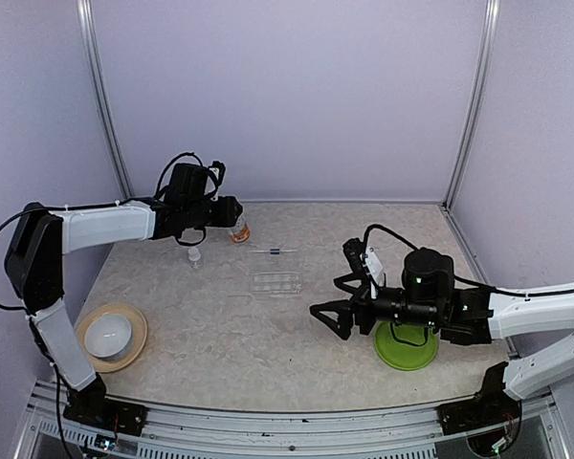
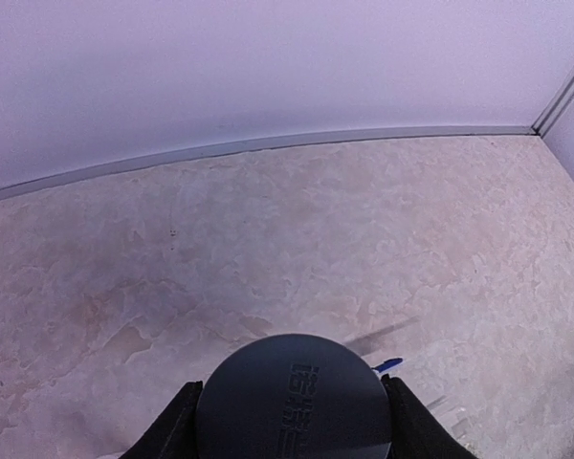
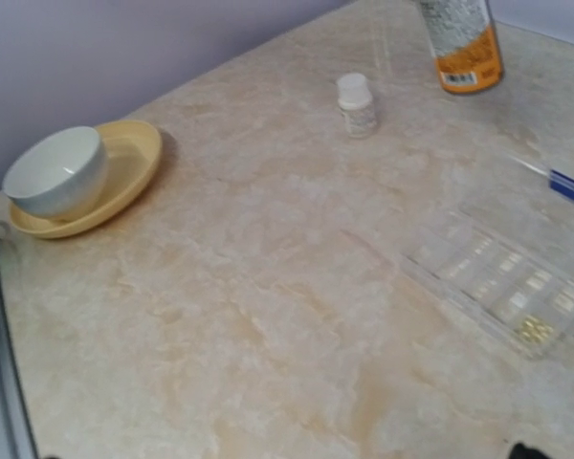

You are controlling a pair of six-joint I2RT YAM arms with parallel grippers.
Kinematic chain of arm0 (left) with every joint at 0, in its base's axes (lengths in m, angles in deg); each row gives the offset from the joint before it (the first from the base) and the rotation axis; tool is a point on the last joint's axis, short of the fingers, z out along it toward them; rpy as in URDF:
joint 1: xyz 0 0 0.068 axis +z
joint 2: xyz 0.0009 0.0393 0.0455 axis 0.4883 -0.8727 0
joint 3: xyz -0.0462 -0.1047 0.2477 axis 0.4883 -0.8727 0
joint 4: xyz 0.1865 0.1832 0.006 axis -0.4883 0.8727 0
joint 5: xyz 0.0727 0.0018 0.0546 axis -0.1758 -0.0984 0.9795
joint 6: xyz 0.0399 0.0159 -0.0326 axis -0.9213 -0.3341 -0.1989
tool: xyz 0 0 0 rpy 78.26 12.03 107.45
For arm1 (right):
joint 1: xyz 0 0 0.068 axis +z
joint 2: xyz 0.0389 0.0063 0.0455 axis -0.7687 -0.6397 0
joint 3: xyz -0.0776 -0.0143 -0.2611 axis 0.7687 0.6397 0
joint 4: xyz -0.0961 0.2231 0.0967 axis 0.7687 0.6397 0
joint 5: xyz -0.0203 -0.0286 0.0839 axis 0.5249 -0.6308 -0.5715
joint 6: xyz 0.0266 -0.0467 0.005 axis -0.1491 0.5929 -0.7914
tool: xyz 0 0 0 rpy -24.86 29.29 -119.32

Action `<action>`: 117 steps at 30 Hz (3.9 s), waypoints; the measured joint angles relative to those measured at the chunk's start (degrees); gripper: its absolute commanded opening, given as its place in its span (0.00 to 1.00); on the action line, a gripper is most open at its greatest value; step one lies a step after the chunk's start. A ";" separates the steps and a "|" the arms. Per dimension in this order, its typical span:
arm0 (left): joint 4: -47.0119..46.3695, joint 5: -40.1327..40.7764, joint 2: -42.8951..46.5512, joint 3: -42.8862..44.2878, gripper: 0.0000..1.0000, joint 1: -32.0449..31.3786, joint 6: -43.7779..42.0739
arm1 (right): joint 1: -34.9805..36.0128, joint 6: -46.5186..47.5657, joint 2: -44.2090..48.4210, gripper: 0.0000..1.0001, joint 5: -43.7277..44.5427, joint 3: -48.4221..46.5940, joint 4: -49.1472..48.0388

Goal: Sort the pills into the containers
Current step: Pick up the pill bottle from the center of the board, then hold the pill bottle, then move the pill container to the center of the board.

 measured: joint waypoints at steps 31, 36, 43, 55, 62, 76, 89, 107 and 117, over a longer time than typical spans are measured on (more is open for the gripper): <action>-9.18 -23.47 20.11 -15.08 0.26 -20.13 2.05 | -7.82 -4.59 8.68 1.00 -23.63 11.39 -22.21; -12.66 -27.15 22.05 -16.28 0.26 -23.12 2.01 | -10.08 -7.45 8.96 1.00 -27.85 12.81 -27.63; -17.53 -31.61 22.40 -16.70 0.26 -27.10 2.34 | -10.47 -11.41 7.10 1.00 -33.22 12.92 -34.95; -22.64 -35.50 22.23 -16.68 0.26 -29.49 4.28 | -10.49 -15.30 3.26 1.00 -36.79 12.92 -43.06; -24.87 -35.28 20.72 -16.65 0.26 -31.26 4.92 | -10.49 -19.28 -2.64 1.00 -39.10 12.92 -49.37; -25.88 -32.54 17.59 -15.87 0.26 -32.92 4.74 | -9.62 -23.15 -7.82 0.69 -40.81 11.89 -55.36; -25.53 -31.78 17.59 -15.85 0.27 -33.14 3.72 | -9.57 -22.51 -8.41 0.35 -41.44 11.82 -55.67; -22.88 -24.87 17.40 -15.76 0.32 -33.33 11.43 | -9.55 -13.14 -4.87 0.07 -35.19 11.82 -45.57; -22.95 -21.29 16.70 -15.80 0.81 -33.88 16.15 | -9.25 -5.33 0.79 0.03 -30.42 11.76 -34.75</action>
